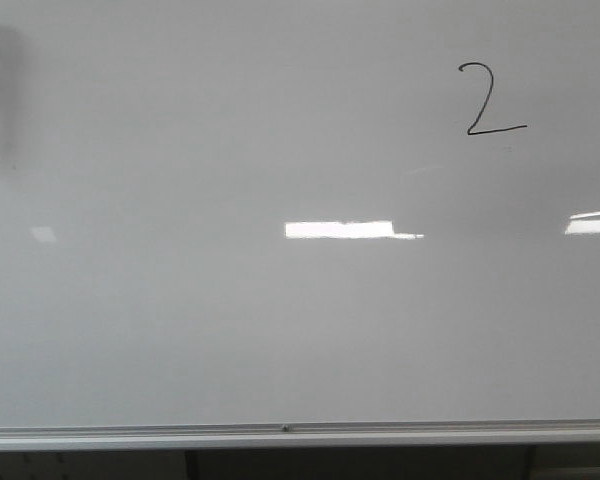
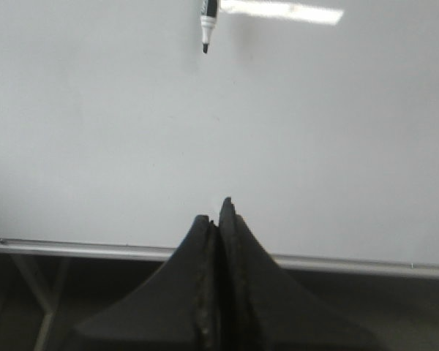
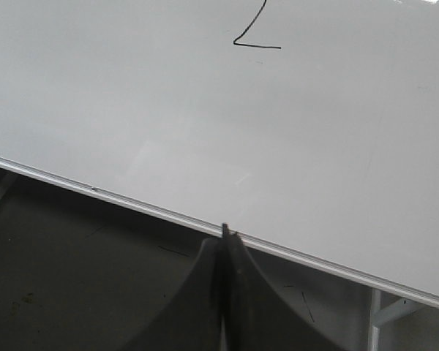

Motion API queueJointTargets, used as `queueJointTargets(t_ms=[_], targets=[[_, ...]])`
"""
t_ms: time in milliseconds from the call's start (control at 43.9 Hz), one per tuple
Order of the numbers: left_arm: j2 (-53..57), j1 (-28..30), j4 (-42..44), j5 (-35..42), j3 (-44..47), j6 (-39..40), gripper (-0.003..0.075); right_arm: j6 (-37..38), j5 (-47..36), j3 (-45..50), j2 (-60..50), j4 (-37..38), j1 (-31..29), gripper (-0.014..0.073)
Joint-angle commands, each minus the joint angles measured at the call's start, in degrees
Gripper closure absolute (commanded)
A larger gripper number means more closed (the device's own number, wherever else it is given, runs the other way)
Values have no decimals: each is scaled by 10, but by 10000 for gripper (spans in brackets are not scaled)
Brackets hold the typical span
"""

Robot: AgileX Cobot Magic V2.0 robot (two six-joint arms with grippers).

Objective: Write number 2 on whiteboard

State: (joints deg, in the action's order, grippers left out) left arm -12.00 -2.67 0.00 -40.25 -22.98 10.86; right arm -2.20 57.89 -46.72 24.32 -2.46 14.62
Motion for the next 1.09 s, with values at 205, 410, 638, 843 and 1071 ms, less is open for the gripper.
queueJointTargets(t_ms=[205,410,638,843,1071], targets=[[78,62,-52,253,145,1,741,0,-41,-15,6,1,1,659],[139,42,-48,352,215,-40,741,0,-41,-15,6,1,1,659],[138,38,-45,441,252,-62,741,0,-42,-15,6,1,1,659],[138,38,8,440,252,-63,741,0,-41,-15,6,1,1,659],[138,38,13,440,252,-63,741,0,-41,-15,6,1,1,659]])
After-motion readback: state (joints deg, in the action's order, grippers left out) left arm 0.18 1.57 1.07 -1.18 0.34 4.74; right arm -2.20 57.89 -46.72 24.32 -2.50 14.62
